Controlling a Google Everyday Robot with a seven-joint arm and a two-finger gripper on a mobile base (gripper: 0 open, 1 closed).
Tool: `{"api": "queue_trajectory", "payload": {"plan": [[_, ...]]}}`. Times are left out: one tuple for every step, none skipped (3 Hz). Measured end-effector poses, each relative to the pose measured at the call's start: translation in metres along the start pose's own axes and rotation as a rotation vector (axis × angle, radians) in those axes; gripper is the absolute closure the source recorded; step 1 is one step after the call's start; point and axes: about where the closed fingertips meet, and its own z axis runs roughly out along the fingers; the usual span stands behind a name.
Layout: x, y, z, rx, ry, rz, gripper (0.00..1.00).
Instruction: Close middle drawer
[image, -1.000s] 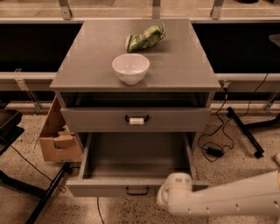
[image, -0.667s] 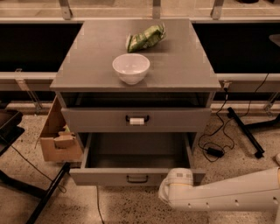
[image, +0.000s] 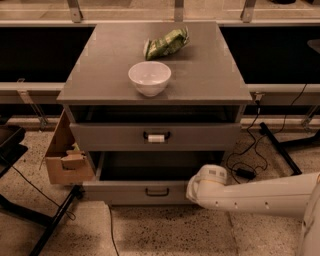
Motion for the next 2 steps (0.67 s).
{"api": "queue_trajectory", "payload": {"plan": [[0.000, -0.002, 0.000, 0.003, -0.001, -0.002, 1.00], [-0.007, -0.043, 0.002, 0.040, -0.014, -0.011, 1.00]]}}
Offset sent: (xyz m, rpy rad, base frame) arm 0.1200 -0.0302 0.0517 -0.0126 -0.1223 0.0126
